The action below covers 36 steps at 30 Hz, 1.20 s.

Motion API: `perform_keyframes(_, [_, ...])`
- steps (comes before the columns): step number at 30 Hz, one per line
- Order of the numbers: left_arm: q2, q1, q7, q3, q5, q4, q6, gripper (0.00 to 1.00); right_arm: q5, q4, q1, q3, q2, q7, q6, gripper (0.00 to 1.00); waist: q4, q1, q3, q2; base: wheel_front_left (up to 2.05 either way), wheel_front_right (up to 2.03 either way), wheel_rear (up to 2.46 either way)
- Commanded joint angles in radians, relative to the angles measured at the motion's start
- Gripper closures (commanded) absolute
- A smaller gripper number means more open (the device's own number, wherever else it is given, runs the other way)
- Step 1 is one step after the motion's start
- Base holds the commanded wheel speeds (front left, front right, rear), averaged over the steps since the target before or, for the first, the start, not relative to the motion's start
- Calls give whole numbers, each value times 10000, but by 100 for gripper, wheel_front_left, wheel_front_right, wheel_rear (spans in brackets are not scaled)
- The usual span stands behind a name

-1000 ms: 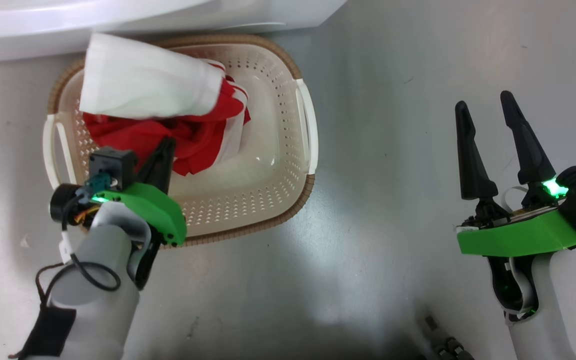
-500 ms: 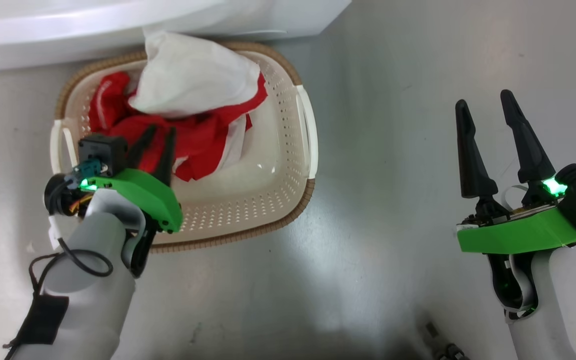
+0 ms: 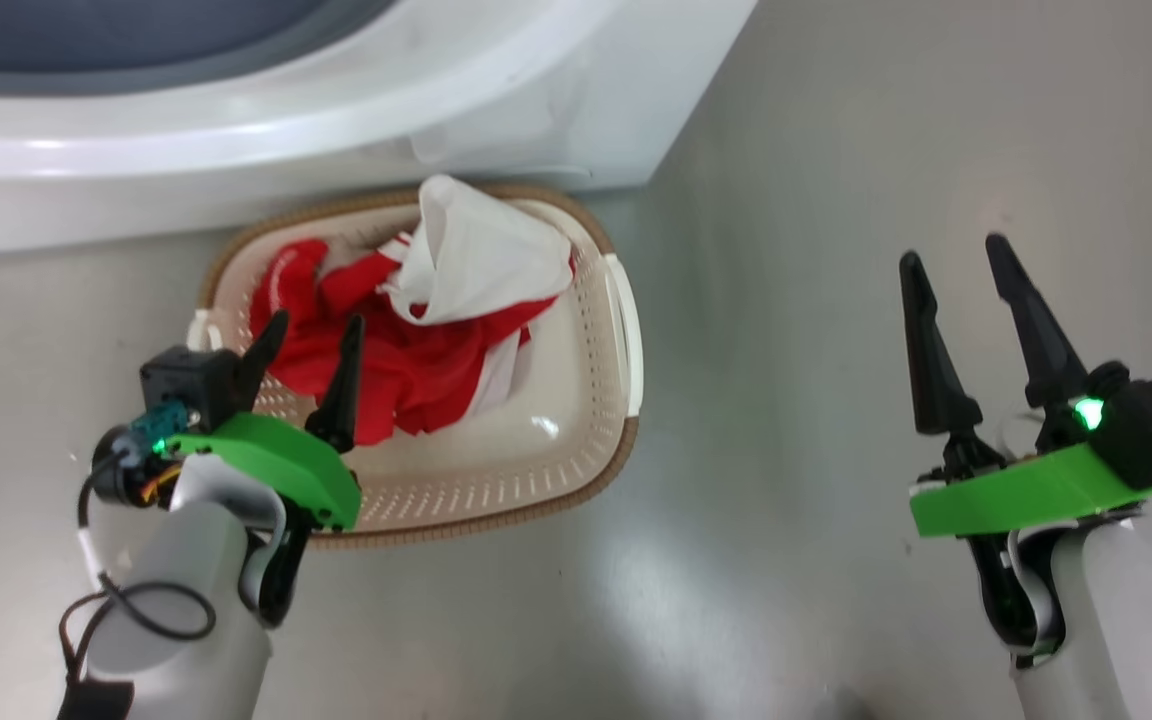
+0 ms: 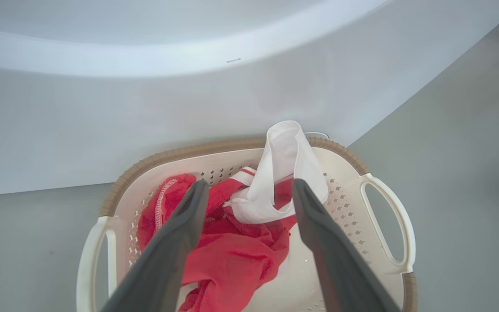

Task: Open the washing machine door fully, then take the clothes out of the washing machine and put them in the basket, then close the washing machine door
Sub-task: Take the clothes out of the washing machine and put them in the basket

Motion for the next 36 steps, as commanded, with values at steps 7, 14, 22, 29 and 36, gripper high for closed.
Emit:
perform_keyframes(7, [203,1408,-49,1226,619,-1599,-56,0,-244,36,872,-43,-20,-65,63,0,366,0,-1740,0,0,0,0])
perform_keyframes(14, [50,2482,-49,1904,1172,-2821,-56,0,-334,134,1557,-247,-20,-65,63,0,484,0,-2830,0,0,0,0])
perform_keyframes(22, [-53,3613,-49,2505,1623,-4045,-56,0,-307,130,2256,-427,-20,-65,63,0,586,0,-3912,0,0,0,0])
perform_keyframes(29, [-52,4607,-49,3006,1844,-4995,-56,0,-302,49,2736,-512,-20,-65,63,0,671,0,-4529,0,0,0,0])
perform_keyframes(36, [-127,5321,-49,3348,1967,-5556,-56,0,-311,-30,3200,-597,-20,-65,63,0,755,0,-4929,0,0,0,0])
